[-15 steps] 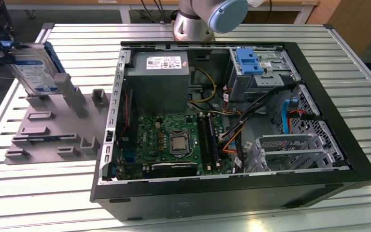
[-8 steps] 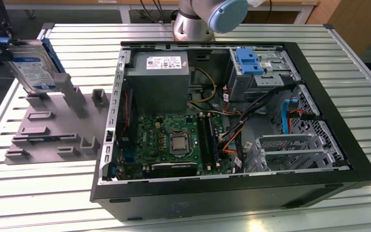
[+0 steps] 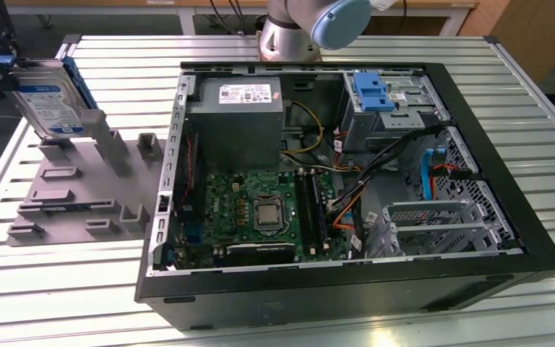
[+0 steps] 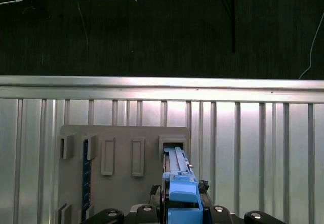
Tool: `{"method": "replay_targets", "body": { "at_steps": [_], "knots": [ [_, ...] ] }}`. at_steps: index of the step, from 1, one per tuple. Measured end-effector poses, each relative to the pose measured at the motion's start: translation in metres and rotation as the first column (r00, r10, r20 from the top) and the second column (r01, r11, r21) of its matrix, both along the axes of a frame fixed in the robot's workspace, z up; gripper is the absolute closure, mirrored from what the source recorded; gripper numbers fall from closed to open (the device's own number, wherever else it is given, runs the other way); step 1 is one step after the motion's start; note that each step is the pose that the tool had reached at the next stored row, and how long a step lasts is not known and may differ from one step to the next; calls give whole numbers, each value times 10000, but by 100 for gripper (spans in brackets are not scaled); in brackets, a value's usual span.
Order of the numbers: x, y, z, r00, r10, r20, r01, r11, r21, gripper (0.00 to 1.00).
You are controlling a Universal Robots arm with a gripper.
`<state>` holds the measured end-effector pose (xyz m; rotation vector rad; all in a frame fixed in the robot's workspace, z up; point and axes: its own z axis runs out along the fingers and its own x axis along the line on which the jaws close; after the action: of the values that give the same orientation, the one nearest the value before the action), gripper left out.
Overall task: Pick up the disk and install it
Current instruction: 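Pick up the disk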
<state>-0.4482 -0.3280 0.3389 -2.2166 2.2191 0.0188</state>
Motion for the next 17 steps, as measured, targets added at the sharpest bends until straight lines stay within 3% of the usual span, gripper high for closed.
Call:
{"method": "replay_targets", "body": {
  "at_steps": [17],
  "knots": [
    [0,0,63,10000,0,1,0,10000,0,64]
  ]
}}
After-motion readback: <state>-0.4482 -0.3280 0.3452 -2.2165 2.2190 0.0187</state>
